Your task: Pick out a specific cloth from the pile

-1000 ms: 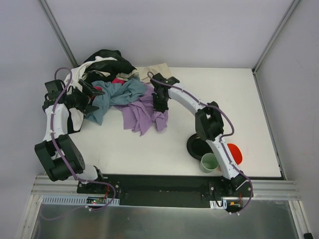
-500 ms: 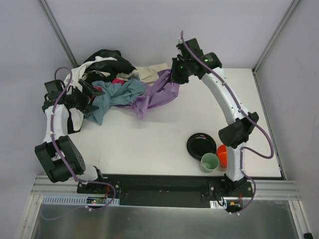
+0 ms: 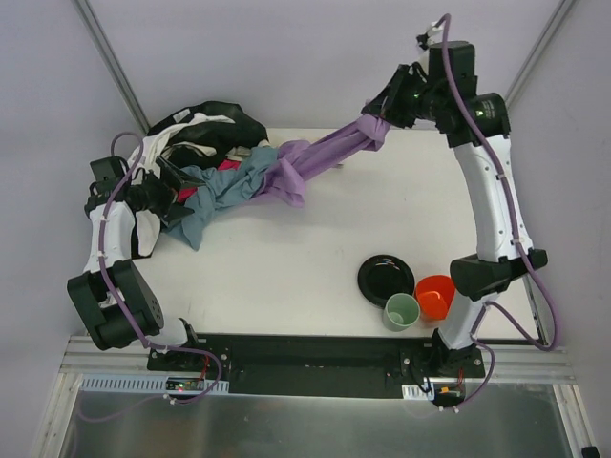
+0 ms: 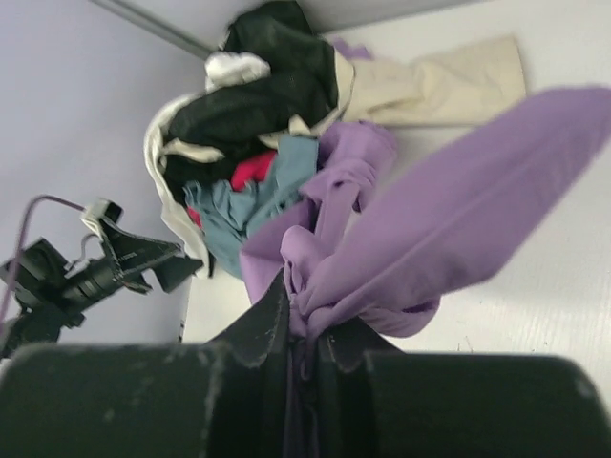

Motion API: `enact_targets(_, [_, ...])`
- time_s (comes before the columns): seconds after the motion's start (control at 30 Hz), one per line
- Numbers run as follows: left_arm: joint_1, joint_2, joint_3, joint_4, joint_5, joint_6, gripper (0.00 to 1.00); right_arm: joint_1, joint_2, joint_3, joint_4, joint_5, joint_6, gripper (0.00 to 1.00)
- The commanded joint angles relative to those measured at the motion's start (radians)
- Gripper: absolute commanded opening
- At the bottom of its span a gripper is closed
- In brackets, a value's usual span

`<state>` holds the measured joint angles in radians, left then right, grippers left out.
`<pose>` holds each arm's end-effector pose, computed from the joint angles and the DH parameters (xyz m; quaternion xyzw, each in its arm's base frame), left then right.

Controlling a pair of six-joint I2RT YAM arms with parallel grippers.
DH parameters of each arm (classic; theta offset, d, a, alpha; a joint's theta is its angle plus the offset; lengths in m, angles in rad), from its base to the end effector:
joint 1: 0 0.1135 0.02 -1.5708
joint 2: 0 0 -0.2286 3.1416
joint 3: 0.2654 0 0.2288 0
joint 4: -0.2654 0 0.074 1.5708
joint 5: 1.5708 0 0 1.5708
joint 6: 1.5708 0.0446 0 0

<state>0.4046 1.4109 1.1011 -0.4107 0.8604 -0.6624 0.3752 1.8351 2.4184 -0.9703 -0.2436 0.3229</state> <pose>0.2796 0.0829 0.2610 -0.2729 0.8004 -0.4250 0.3229 0.3120 0.1344 0.4616 -0.0893 0.8217 0.2842 0.4859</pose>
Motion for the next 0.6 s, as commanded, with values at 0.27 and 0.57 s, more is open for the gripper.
enact_targets(0.27, [-0.035, -0.027, -0.030, -0.014, 0.012, 0.037, 0.99, -0.041, -0.126, -0.137, 0.082, -0.097, -0.010, 0.00])
enact_targets(0.57, [-0.114, 0.026, 0.028, -0.013, -0.006, 0.044, 0.99, 0.201, 0.166, -0.229, -0.111, -0.019, -0.219, 0.22])
